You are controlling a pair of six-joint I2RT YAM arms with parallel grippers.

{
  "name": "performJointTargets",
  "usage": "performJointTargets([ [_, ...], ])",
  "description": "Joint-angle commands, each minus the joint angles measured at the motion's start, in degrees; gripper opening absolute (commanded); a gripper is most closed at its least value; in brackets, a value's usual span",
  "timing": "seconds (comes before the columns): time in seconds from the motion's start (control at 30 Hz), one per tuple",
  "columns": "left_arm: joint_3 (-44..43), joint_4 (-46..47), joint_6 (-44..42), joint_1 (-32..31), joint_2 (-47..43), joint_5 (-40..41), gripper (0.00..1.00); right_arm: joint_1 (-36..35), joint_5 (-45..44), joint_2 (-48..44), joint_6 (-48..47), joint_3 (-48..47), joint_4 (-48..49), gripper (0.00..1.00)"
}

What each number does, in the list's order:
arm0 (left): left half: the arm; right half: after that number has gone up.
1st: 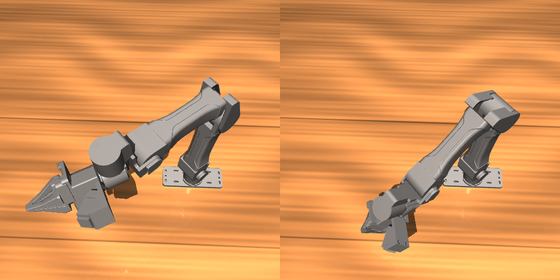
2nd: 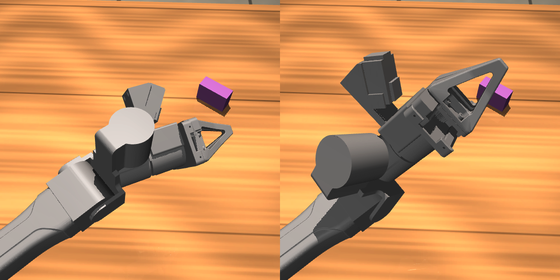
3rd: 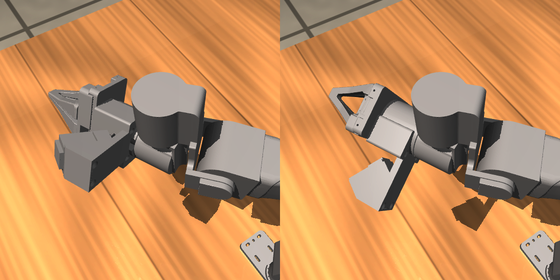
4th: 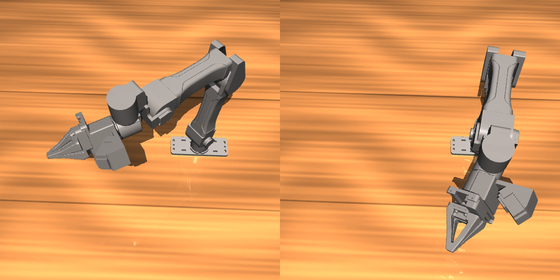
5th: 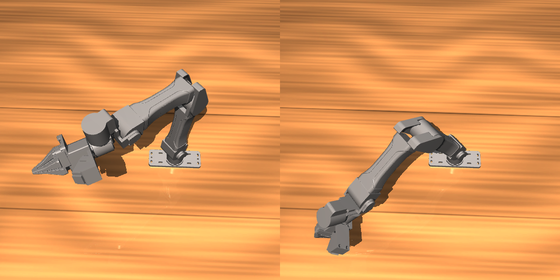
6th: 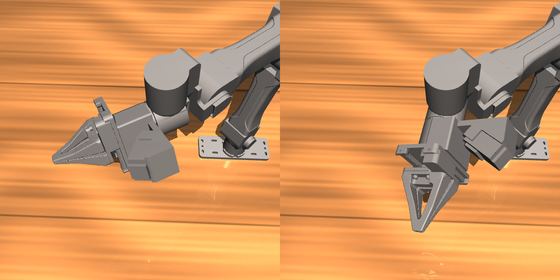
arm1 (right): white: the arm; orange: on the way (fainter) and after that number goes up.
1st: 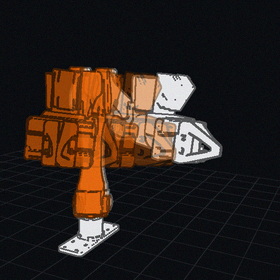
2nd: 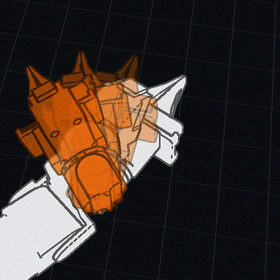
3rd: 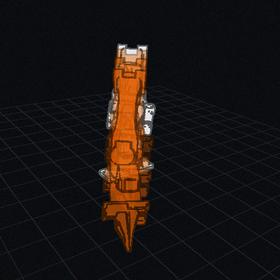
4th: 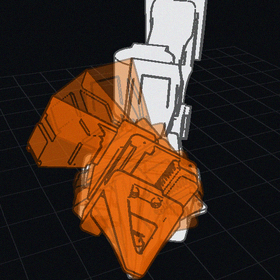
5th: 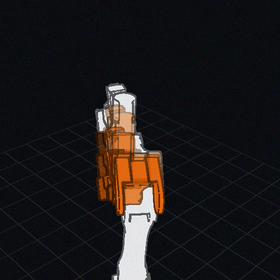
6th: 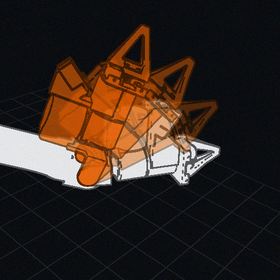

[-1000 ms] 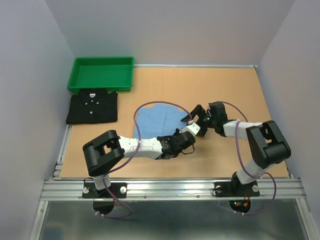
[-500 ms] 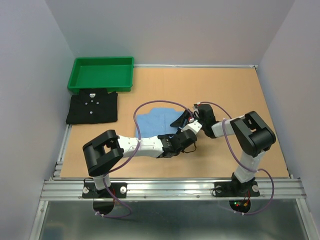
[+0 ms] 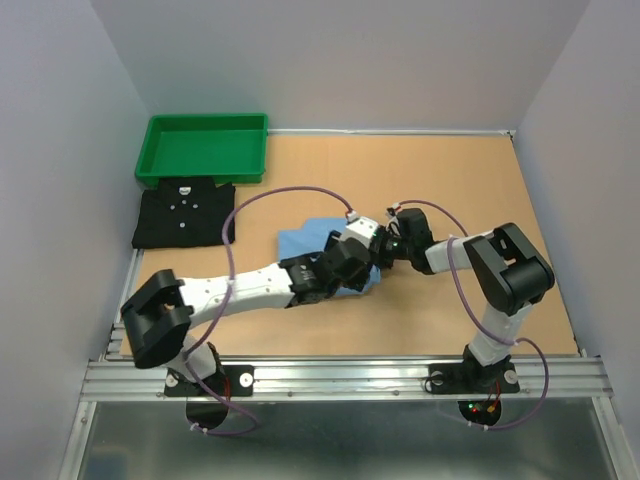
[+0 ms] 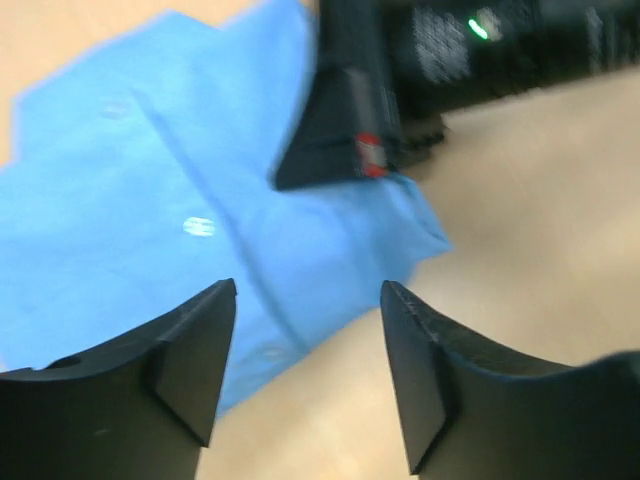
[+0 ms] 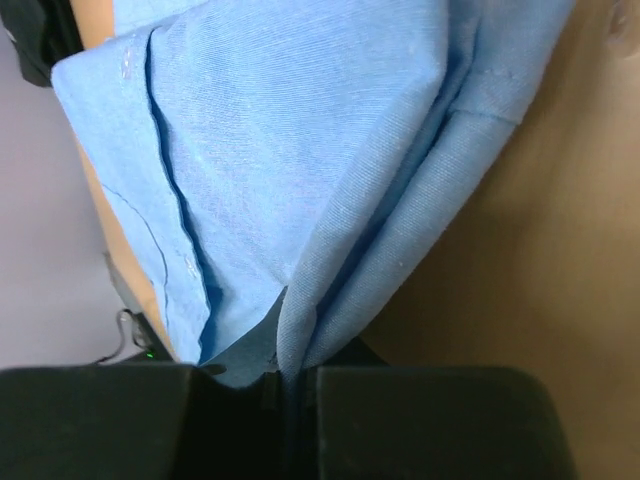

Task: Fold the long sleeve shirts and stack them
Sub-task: Fold the shirt

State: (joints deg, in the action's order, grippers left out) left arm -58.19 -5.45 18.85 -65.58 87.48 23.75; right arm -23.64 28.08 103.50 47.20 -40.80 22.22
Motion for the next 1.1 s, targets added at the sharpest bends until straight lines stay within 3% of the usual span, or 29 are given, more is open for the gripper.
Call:
performJointTargets([
  [0.0,2.6,-0.4,0.5,7.6,-10.5,-2.1,0.79,2.4,-2.9,-2.2,-11.9,-3.3,-11.5,0.01],
  [0.13,4.2,-1.6,-2.6,19.2,-17.2,-7.0,0.88,4.6,-2.8,-3.0,-21.2,-8.2,-19.8,0.01],
  [0.33,7.9,-0.9,-8.6,37.1,-23.2,-11.5,0.89,10.4,-4.5,-3.3,-40.1,-21.2,-38.4,0.0],
  [0.43,11.9,1.5,-7.6,41.7,-25.2,-12.2,0.89,11.9,-9.1,-3.9,-50.2,-27.6,-47.6,0.01],
  [0.6,12.4,3.1,-6.5,43.1,-23.8,-13.1,0.89,12.1,-20.3,-2.2,-62.5,-43.0,-59.4,0.01],
  [1.07,12.0,3.0,-4.7,44.0,-21.3,-11.4,0.89,11.9,-83.3,5.1,-80.6,-69.7,-60.8,0.0],
])
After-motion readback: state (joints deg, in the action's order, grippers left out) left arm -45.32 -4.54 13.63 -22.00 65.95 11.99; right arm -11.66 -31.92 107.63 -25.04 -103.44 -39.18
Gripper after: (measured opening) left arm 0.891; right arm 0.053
